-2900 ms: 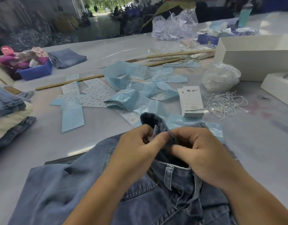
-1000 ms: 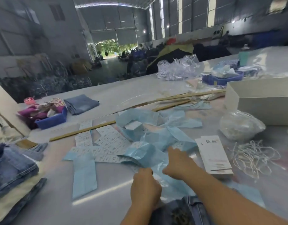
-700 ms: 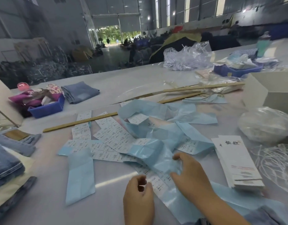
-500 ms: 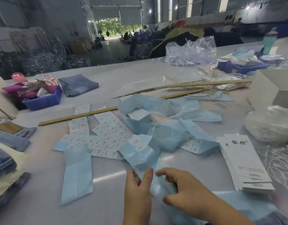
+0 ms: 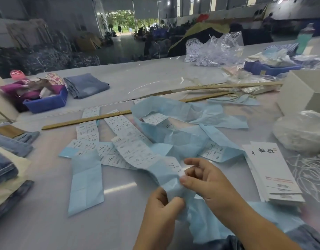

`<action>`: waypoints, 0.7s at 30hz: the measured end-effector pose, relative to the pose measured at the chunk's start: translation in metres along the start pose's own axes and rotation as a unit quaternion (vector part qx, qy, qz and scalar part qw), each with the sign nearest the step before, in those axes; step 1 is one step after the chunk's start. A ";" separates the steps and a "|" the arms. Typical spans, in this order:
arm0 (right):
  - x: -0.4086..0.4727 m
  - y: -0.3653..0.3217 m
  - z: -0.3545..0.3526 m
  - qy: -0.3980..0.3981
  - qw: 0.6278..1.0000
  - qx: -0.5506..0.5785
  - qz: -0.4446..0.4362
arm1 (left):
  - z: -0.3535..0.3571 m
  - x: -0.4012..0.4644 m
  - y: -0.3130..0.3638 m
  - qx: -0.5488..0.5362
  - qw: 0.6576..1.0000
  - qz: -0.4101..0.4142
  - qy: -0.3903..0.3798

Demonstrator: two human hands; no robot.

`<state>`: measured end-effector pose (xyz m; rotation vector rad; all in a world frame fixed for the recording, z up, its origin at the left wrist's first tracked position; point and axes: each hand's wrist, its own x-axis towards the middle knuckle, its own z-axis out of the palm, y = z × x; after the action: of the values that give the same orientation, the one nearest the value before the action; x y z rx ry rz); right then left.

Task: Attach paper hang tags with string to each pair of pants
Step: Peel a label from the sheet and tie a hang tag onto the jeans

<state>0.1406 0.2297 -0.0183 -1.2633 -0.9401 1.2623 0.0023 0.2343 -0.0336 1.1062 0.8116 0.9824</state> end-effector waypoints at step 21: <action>-0.019 -0.008 0.004 -0.132 0.986 0.091 -0.048 | -0.015 0.001 0.042 -0.146 0.985 0.024 0.092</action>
<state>0.1356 0.2124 -0.0074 -0.9128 -1.0354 1.4275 -0.0206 0.2460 0.0029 0.7936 0.7619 1.2140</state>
